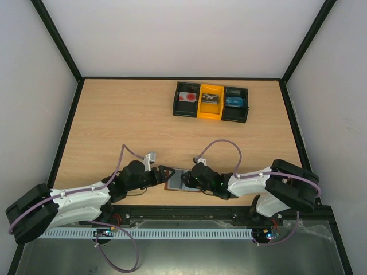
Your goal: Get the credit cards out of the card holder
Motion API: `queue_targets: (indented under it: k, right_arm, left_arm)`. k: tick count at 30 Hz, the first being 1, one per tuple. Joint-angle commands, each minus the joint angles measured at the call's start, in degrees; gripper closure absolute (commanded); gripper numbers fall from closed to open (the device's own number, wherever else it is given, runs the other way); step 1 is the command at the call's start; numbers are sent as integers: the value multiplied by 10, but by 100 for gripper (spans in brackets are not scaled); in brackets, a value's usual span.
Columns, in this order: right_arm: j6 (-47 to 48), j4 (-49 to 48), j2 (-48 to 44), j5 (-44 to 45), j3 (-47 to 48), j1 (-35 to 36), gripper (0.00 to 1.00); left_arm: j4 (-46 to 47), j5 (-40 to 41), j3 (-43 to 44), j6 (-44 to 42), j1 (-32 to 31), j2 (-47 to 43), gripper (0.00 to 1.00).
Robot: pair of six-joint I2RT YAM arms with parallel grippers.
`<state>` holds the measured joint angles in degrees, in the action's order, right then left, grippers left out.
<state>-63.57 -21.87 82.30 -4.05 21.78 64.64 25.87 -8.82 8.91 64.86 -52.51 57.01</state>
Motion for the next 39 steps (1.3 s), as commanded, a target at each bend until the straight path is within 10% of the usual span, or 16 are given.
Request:
queue_targets:
  k: [1, 12, 39]
  right_arm:
    - [1, 13, 38, 7, -24, 5, 81]
    - [-10, -22, 54, 10, -50, 10, 97]
    - [-11, -61, 65, -3, -60, 10, 97]
  left_arm:
    - [76, -31, -23, 6, 7, 5, 29]
    - [116, -58, -9, -10, 25, 72, 22]
    - [157, -84, -3, -32, 33, 149, 22]
